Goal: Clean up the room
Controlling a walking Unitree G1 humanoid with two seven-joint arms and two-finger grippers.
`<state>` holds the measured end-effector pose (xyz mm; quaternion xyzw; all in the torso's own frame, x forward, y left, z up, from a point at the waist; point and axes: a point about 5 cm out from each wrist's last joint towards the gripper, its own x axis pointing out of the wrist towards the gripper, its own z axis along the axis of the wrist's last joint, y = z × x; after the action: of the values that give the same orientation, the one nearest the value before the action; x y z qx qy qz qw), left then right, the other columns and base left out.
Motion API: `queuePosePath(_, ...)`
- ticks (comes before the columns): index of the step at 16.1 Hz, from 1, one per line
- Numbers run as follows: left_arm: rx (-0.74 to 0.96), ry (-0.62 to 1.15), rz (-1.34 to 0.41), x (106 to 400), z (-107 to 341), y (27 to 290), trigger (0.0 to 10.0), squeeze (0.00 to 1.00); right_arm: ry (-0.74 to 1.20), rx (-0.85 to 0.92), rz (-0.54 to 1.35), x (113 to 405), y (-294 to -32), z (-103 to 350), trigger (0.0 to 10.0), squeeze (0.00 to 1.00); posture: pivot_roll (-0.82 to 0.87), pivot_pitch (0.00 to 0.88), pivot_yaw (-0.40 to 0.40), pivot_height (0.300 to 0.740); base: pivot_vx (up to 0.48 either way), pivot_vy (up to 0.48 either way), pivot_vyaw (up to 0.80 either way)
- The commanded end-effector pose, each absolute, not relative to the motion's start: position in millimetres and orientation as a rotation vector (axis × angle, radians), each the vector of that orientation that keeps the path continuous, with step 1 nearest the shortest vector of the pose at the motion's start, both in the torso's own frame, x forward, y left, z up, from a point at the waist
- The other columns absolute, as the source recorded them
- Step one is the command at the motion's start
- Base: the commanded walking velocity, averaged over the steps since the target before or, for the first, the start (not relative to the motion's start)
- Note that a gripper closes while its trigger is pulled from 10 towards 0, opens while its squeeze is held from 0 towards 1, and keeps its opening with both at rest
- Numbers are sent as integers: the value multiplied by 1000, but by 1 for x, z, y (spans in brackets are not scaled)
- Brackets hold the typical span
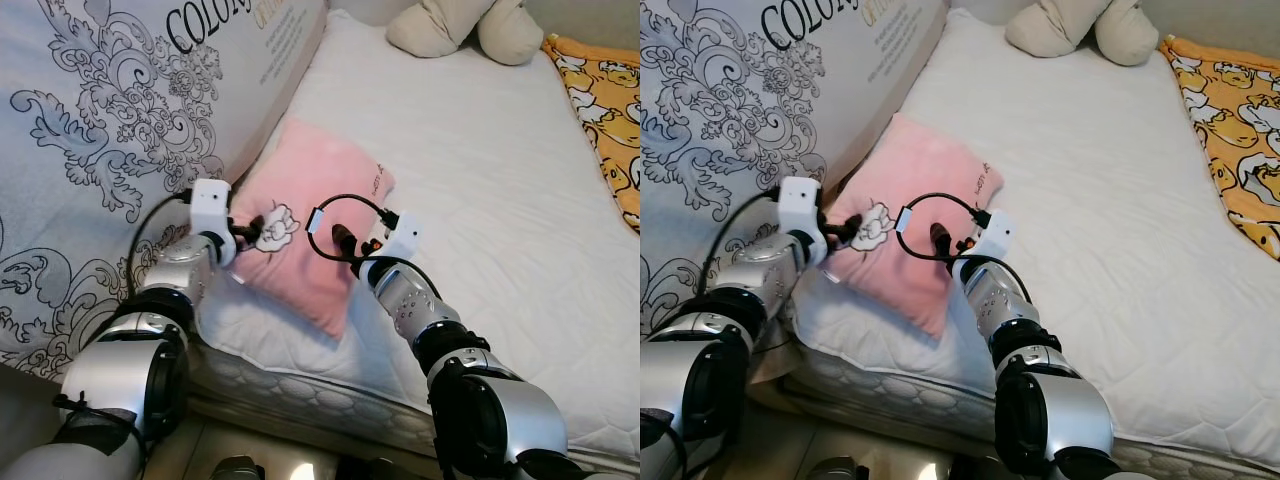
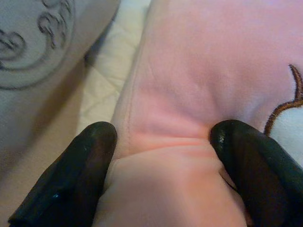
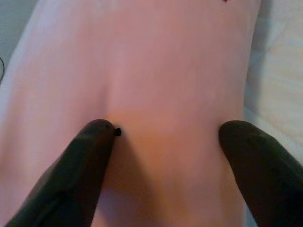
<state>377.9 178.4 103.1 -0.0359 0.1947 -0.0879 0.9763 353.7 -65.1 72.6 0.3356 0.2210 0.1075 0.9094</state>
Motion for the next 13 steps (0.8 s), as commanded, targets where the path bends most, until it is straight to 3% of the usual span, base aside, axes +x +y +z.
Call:
queuePosePath(1,-127,444,-212,375,96,167,0,0,468,712,283,351,-44,77,0,0,65,115,-56,740,0,0,0)
queuePosePath(9,-261,420,-239,379,103,160,0,0,412,684,271,355,-58,79,0,0,72,102,-48,740,0,0,0)
queuePosePath(13,-271,237,-276,392,141,157,0,0,309,586,312,365,-60,99,0,0,81,84,-47,740,0,0,0)
